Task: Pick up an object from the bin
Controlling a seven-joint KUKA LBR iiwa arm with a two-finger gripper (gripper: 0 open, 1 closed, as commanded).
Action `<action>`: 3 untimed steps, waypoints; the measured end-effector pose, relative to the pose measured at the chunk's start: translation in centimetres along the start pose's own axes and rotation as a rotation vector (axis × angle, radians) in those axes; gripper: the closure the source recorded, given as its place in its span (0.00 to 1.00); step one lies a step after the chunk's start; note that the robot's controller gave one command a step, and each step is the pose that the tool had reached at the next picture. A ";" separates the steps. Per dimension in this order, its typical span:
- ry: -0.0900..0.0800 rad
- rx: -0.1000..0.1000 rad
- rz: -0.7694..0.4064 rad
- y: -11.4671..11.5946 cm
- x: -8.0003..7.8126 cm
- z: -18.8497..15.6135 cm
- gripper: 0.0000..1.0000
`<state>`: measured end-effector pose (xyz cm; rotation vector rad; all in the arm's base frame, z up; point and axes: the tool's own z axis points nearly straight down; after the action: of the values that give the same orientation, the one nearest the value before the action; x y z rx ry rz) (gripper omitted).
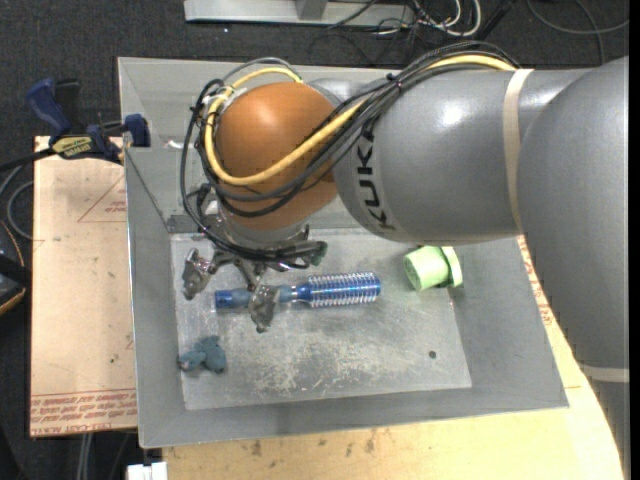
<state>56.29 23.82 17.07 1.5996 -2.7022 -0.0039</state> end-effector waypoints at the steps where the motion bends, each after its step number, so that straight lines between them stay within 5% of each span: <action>1: -0.004 0.006 -0.011 3.6 1.8 9.7 0.00; 2: 0.001 0.006 -0.009 3.4 1.9 9.6 1.00; 3: -0.009 0.007 -0.020 5.1 2.3 -0.1 1.00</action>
Offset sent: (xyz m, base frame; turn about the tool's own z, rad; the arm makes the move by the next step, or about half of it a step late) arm -0.0424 0.0003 -0.1007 -0.0116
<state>50.73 24.26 17.19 1.6329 -2.6961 -0.0013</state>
